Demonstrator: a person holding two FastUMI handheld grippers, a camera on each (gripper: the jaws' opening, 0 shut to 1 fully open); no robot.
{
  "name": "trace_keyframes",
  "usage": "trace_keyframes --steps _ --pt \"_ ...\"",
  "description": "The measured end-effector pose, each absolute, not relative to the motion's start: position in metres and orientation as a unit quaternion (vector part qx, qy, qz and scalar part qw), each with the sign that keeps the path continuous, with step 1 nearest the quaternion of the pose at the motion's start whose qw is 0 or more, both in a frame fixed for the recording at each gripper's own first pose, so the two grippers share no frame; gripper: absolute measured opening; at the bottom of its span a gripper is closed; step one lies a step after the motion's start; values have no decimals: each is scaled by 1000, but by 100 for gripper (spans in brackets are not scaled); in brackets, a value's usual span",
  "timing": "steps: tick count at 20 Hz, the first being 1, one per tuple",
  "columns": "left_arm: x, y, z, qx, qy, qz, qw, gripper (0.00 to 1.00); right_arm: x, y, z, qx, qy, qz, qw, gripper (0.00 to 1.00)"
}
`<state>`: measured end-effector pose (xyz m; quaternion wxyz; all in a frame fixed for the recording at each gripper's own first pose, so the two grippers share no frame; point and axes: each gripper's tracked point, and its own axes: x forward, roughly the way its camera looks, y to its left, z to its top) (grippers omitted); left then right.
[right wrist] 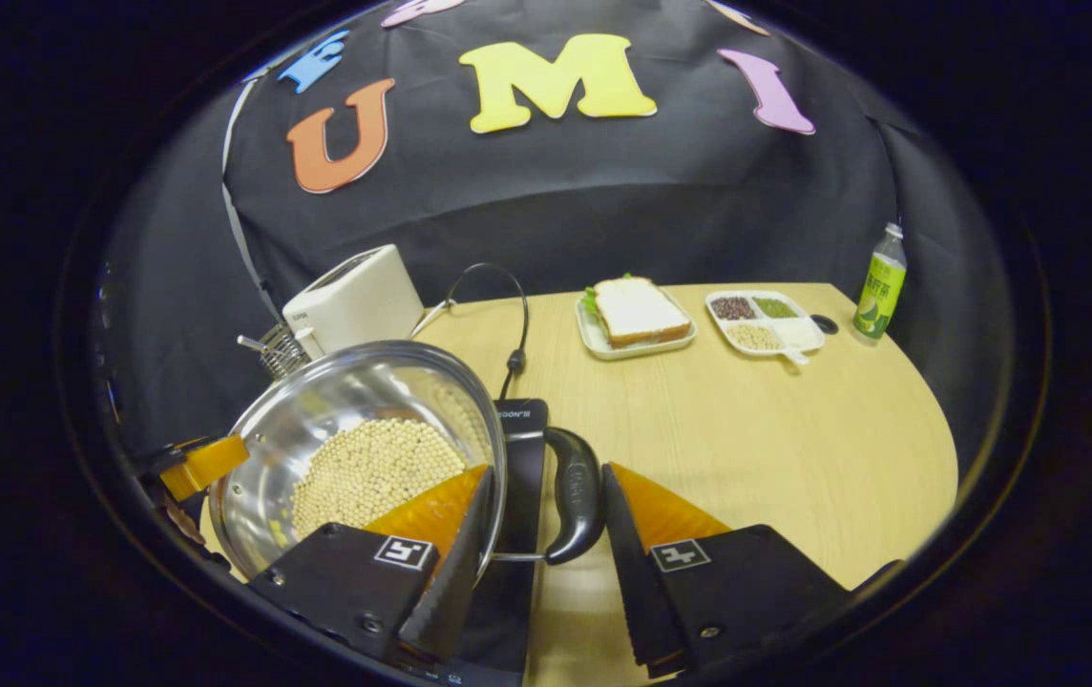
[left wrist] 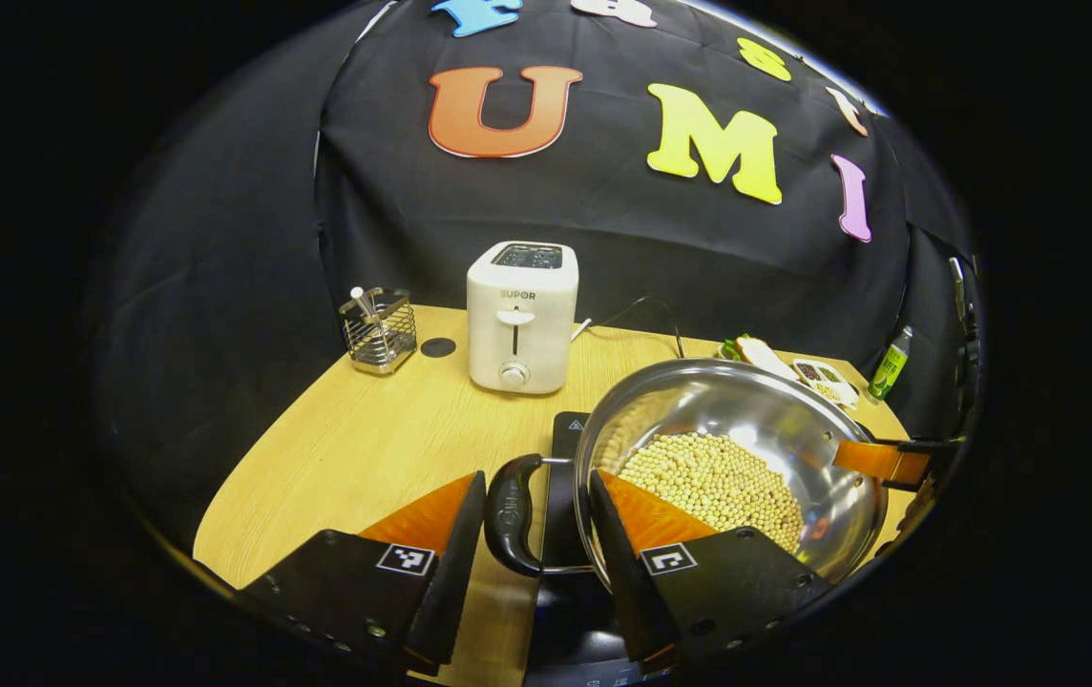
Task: First push the handle of the pot to place it horizontally, then grasp the pot with both hands and set it on the induction cooktop.
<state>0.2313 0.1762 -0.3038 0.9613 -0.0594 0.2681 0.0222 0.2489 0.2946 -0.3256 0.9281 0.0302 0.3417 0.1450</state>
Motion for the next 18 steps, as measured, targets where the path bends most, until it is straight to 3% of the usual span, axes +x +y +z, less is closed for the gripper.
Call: trace_keyframes --steps 3,4,6,14,15,16,18 --pt "232 179 -299 -56 260 30 963 83 246 286 -317 18 333 142 932 76" --pt "231 177 -299 -61 261 27 963 86 245 285 -312 17 327 144 934 82" --pt "225 170 -298 -67 264 18 962 94 239 283 -303 16 317 151 936 84" --pt "194 167 -235 -68 204 37 976 96 204 251 -236 9 236 156 959 83" --pt "188 164 -226 -66 196 40 977 96 198 243 -227 2 226 153 962 84" --pt "182 161 -217 -63 189 42 979 96 190 234 -217 -4 217 148 965 94" --pt "168 151 -198 -57 173 45 982 96 172 222 -194 -9 193 146 970 96"
